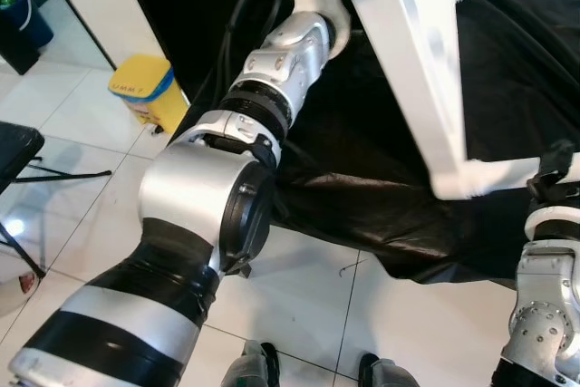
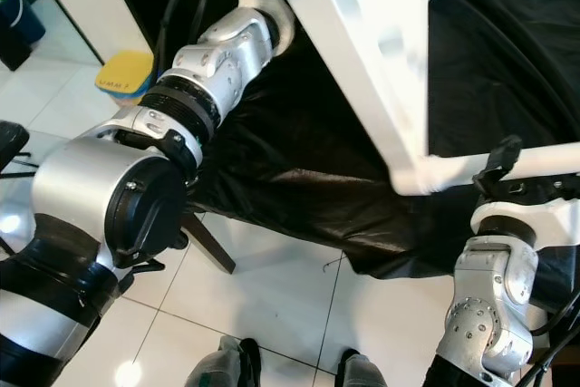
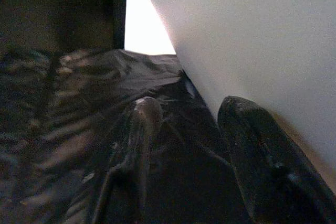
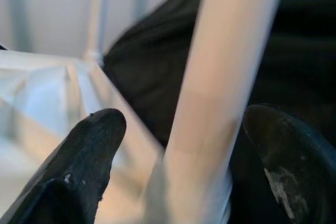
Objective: Building children table
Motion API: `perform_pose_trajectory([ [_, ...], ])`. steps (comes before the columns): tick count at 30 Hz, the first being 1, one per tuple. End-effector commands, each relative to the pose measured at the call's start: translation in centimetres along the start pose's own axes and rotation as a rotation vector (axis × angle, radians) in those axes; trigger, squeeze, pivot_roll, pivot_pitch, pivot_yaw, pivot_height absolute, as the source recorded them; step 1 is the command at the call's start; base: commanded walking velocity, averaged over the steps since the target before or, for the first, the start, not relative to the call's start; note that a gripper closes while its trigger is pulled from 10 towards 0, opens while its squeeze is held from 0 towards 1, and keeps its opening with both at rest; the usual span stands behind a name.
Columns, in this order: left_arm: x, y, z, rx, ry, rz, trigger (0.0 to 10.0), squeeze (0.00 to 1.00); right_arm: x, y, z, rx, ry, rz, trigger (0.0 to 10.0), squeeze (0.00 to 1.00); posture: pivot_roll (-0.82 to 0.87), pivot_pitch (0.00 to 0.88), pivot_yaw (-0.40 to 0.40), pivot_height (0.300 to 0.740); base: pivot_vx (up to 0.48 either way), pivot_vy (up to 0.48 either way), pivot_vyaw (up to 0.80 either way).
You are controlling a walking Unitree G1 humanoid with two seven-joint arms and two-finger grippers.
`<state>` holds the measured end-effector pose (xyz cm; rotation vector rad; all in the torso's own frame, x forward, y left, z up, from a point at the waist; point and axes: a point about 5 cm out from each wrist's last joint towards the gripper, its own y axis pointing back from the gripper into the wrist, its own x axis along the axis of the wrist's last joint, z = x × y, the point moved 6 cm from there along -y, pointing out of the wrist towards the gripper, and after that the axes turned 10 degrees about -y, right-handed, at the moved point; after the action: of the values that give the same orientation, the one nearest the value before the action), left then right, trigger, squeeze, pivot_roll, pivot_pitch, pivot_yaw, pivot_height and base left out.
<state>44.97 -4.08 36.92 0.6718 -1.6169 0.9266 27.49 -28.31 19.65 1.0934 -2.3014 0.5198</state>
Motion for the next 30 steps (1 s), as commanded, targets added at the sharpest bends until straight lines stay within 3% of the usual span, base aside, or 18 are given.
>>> perform_pose_trajectory([
  [1, 2.3, -0.2, 2.2, -0.131, -0.04, 0.076, 10.0, 0.0, -6.9, 6.5, 6.7, -0.248, 0.003, -0.27, 10.0, 0.0, -0.06, 0.143, 0.087, 0.74, 0.0, 0.0, 0.0],
  [5, 2.6, -0.2, 1.7, -0.119, -0.042, 0.08, 10.0, 0.0, -5.7, 6.9, 7.4, -0.281, 0.035, -0.209, 10.0, 0.0, -0.06, 0.137, 0.09, 0.74, 0.0, 0.0, 0.0],
  [11, 3.1, -0.1, 1.5, -0.115, -0.016, 0.095, 10.0, 0.0, -3.7, 6.9, 7.2, -0.273, 0.117, -0.125, 10.0, 0.0, -0.06, 0.136, 0.094, 0.74, 0.0, 0.0, 0.0],
  [13, 3.2, -0.2, 1.7, -0.118, -0.014, 0.095, 10.0, 0.0, -3.3, 6.0, 4.6, -0.137, 0.209, -0.12, 10.0, 0.0, -0.07, 0.129, 0.1, 0.74, 0.0, 0.0, 0.0],
  [15, 2.9, -0.2, 2.0, -0.121, -0.007, 0.088, 10.0, 0.0, -3.0, 5.0, 1.2, 0.067, 0.364, -0.095, 10.0, 0.0, -0.07, 0.122, 0.1, 0.74, 0.0, 0.0, 0.0],
  [16, 2.9, -0.2, 2.0, -0.121, -0.007, 0.088, 10.0, 0.0, -3.0, 5.0, 1.2, 0.067, 0.364, -0.095, 10.0, 0.0, -0.07, 0.122, 0.1, 0.74, 0.0, 0.0, 0.0],
  [17, 2.8, -0.2, 2.0, -0.121, -0.001, 0.085, 10.0, 0.0, -2.8, 4.8, -0.1, 0.16, 0.45, -0.072, 10.0, 0.0, -0.07, 0.122, 0.1, 0.74, 0.0, 0.0, 0.0],
  [18, 2.6, -0.3, 2.0, -0.116, 0.019, 0.08, 10.0, 0.0, -2.3, 4.5, -1.9, 0.309, 0.607, -0.042, 10.0, 0.0, -0.07, 0.121, 0.095, 0.74, 0.0, 0.0, 0.0],
  [23, 2.6, -0.3, 2.0, -0.112, 0.028, 0.08, 10.0, 0.0, -1.6, 4.0, -3.6, 0.464, 0.736, -0.02, 10.0, 0.0, -0.08, 0.117, 0.089, 0.74, 0.0, 0.0, 0.0],
  [29, 2.6, -0.3, 2.0, -0.108, 0.04, 0.081, 10.0, 0.0, -1.1, 3.3, -4.8, 0.509, 0.727, 0.025, 10.0, 0.0, -0.07, 0.115, 0.078, 0.74, 0.0, 0.0, 0.0],
  [30, 2.7, -0.3, 2.0, -0.108, 0.041, 0.083, 10.0, 0.0, -1.3, 3.5, -5.1, 0.529, 0.76, 0.034, 10.0, 0.0, -0.07, 0.118, 0.077, 0.74, 0.0, 0.0, 0.0],
])
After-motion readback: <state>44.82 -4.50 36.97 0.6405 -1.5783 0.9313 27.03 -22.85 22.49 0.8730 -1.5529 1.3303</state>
